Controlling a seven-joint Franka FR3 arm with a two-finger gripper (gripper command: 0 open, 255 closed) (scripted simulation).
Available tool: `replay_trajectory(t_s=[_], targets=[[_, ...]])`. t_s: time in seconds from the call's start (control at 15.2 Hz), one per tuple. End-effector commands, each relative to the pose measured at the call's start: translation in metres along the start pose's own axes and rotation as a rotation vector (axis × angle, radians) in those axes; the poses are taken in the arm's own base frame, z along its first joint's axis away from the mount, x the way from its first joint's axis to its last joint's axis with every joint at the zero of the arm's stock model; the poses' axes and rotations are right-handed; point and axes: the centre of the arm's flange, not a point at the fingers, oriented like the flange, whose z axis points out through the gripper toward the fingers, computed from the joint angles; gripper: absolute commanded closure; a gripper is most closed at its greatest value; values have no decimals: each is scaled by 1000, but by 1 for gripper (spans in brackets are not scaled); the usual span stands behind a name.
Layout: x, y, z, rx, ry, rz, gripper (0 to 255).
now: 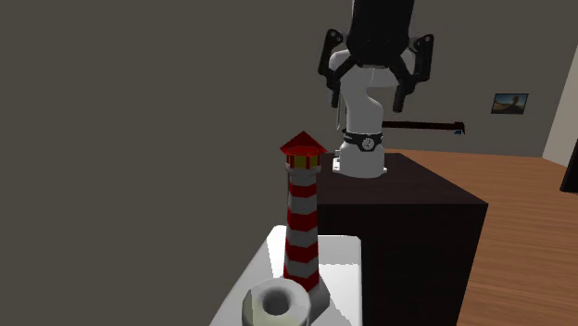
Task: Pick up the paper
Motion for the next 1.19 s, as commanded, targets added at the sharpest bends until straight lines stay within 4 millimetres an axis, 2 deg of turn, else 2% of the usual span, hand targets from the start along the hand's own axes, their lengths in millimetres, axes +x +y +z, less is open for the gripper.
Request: replay_trajectory(t_s=[0.0,1.12], targets=[[18,8,18,6,7,-6,0],[163,86,170,67,47,-49,0]])
